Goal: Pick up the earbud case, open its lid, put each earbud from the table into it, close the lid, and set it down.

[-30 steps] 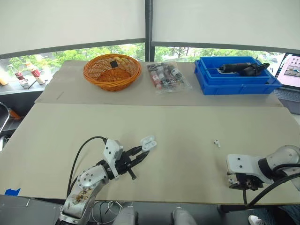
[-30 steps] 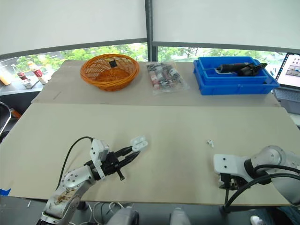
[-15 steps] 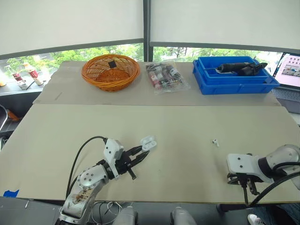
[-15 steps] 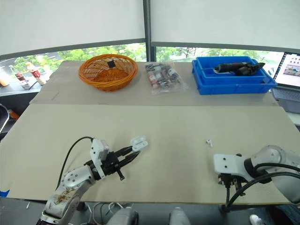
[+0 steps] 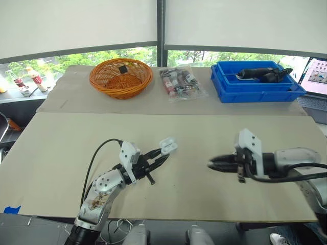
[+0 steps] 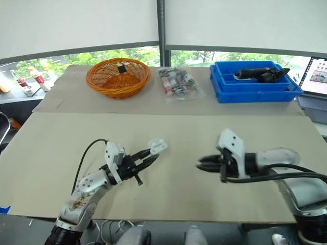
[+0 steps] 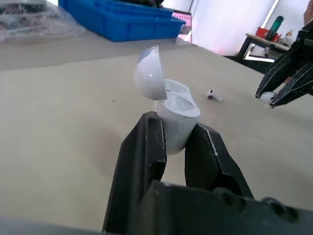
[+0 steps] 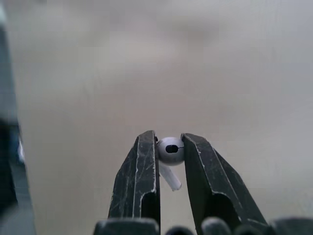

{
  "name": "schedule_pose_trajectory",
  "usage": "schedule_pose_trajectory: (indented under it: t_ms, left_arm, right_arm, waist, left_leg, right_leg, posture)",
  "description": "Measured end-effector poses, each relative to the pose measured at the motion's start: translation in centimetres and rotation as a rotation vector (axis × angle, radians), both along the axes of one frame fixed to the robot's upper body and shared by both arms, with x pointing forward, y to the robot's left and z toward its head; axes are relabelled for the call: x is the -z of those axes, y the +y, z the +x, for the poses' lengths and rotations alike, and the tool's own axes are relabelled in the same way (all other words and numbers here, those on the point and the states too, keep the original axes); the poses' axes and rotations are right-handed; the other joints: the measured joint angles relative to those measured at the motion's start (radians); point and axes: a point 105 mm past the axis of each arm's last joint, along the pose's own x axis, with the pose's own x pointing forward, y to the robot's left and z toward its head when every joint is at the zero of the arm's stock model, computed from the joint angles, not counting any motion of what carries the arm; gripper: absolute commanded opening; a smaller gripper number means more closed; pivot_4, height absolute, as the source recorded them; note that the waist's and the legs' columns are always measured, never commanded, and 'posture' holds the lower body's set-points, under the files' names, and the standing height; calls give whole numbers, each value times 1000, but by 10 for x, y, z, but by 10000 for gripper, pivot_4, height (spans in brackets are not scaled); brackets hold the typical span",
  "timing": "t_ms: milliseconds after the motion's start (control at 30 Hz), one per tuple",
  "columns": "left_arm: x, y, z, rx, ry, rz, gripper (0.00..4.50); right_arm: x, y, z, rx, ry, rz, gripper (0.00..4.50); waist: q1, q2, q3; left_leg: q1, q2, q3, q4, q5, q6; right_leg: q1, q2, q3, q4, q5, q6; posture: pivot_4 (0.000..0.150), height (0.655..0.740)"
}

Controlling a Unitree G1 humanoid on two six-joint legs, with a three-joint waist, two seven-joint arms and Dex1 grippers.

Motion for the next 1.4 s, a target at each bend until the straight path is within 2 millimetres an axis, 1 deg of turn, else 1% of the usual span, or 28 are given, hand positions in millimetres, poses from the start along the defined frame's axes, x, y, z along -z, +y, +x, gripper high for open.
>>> schedule_pose_trajectory:
  t_ms: [67,133,233,300,367,433,600,867,1200,1400]
  left_arm:
    - [-2,-2,2,0,-12,-10,5267]
    - [-1,-2,5,-4,-9,-13,5267]
    - [-5,-8,8,-3,-30,-28,5267]
    - [-8,-11,9,1,-39,-39,5267]
    - [-9,-13,10,-1,-47,-39,5267]
    - [-11,-14,10,-5,-51,-42,5267]
    - [-11,-15,11,-11,-44,-52,5267]
    - [-13,-19,10,5,10,-87,5267]
    - [-11,-16,12,-8,43,-97,5267]
    - [-11,-16,12,-7,45,-95,5267]
  right_arm:
    - [-16,18,1,12,-33,123,3518]
    - [-24,29,4,40,-52,215,3518]
    - [-38,51,15,134,-70,427,3518]
    - [-44,60,21,186,-75,518,3518]
    - [-43,68,23,216,-63,555,3518]
    - [-40,73,24,239,-56,569,3518]
    - [-26,75,27,293,-58,561,3518]
    - [-11,77,26,302,-73,534,3518]
    - [-1,77,27,304,-104,499,3518]
    - [3,83,28,294,-119,482,3518]
  waist:
    - [2,0,0]
    - [5,0,0]
    - [3,0,0]
    - [2,0,0]
    - [0,1,0]
    - [-3,1,0]
    - [-12,1,0]
    - [-20,1,0]
    - [-20,1,0]
    - [-20,1,0]
  left_leg:
    - [0,-1,-1,0,0,0]
    - [-1,-1,-1,0,0,0]
    - [-1,-2,-1,2,0,0]
    - [-1,-2,-1,2,0,0]
    - [-1,-2,-1,1,0,0]
    - [-1,-2,-1,1,0,0]
    - [0,-2,-1,1,0,0]
    - [0,-2,-2,0,0,0]
    - [0,-2,-2,0,0,0]
    - [0,-2,-2,0,0,0]
  right_leg:
    - [0,0,0,0,0,0]
    - [-1,-1,-1,0,0,0]
    - [-2,-1,0,4,0,0]
    - [-3,-1,0,5,0,0]
    - [-3,-1,0,5,0,0]
    - [-3,-1,0,5,0,0]
    - [-3,-1,0,5,0,0]
    - [-3,0,0,5,0,0]
    - [-3,0,0,5,0,0]
    - [-3,0,0,5,0,0]
  posture:
    - [1500,7400]
    - [1500,7400]
    - [1500,7400]
    - [1500,7400]
    - [1500,7400]
    - [1500,7400]
    - [1500,7400]
    - [1500,7400]
    - [1500,7400]
    - [1500,7400]
